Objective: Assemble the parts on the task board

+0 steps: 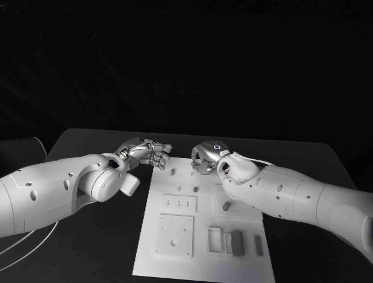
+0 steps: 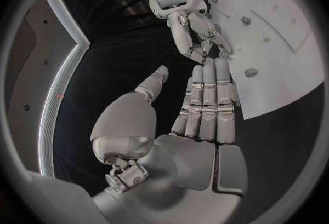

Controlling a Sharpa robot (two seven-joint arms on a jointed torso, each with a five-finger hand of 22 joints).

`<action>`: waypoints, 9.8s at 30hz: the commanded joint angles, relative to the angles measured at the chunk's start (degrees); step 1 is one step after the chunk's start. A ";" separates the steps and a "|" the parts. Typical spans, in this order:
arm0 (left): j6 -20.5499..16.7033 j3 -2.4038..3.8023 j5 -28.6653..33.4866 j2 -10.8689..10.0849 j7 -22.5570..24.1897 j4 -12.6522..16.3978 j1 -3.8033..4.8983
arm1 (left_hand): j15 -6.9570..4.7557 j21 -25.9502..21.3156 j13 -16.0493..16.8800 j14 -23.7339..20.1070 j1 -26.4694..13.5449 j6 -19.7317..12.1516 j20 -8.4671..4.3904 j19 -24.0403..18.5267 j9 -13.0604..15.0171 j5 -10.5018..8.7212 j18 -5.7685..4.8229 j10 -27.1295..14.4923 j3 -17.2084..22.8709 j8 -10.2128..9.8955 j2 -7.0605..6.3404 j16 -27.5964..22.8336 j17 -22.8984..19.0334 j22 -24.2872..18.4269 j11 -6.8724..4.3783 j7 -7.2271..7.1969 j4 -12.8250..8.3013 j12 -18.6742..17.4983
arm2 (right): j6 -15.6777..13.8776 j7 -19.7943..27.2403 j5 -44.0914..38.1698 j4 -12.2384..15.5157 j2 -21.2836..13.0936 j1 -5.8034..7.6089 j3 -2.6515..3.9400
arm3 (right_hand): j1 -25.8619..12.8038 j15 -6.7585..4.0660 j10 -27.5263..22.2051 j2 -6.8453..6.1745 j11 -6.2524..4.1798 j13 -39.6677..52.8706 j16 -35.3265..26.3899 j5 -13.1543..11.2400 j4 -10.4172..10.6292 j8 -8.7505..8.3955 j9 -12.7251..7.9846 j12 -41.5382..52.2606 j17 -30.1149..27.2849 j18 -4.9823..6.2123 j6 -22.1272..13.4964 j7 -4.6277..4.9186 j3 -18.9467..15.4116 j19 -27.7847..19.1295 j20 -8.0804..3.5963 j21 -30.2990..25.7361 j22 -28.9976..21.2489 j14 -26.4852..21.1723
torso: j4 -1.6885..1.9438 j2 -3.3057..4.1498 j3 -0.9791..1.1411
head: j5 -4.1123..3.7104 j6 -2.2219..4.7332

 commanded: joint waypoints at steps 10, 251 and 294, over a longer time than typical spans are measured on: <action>0.03 0.06 -0.13 0.08 0.47 0.14 0.16 | 0.09 -0.22 0.14 0.47 0.21 0.27 -0.41 -0.11 0.12 0.11 0.61 -0.30 0.06 -0.38 -0.17 -0.32 0.14 0.11 0.01 0.12 -0.26 -0.32 | 1.69 0.43 0.59 -0.54 0.33 -0.02 -0.14 | -0.27 1.08 -0.31 -1.09 1.44 -0.02 -0.46 -0.68 0.02 -2.14 -0.91 -0.64 -1.16 4.44 -2.77 0.80 -0.05 -0.38 0.12 -0.36 0.84 -0.66 | 0.07 0.00 -0.04 | -0.10 -0.09; -2.26 0.07 -0.30 -0.65 2.14 -0.21 0.78 | -0.53 -0.73 3.19 3.13 4.04 3.33 -1.03 1.39 1.57 0.03 0.40 2.54 2.39 -4.26 0.35 -3.43 4.12 2.41 -0.63 -0.41 -0.51 -3.47 | 7.66 -1.08 2.14 11.46 -4.05 2.04 0.28 | -4.75 1.25 -0.77 1.71 1.49 -0.47 2.03 -1.01 0.16 -1.52 -1.51 1.99 -0.20 4.44 -2.02 0.81 1.38 -0.25 -0.22 0.84 0.94 0.05 | -1.96 -0.14 1.78 | 1.19 -0.10; -2.00 0.07 -0.31 -0.54 1.85 -0.52 0.82 | -0.51 -0.81 3.36 3.17 4.17 3.33 -1.01 1.39 1.71 0.01 0.38 2.55 2.38 -4.41 0.38 -3.61 4.30 2.51 -0.61 -0.38 -0.47 -3.62 | 2.24 -2.11 -5.09 10.02 -2.41 0.71 -2.43 | -3.59 1.06 0.34 0.82 1.23 -0.82 1.91 -0.56 0.12 -1.54 -1.49 1.42 -0.08 4.44 -1.24 0.55 1.77 0.48 -0.30 0.94 0.85 0.96 | -2.07 -0.13 1.92 | 1.28 0.38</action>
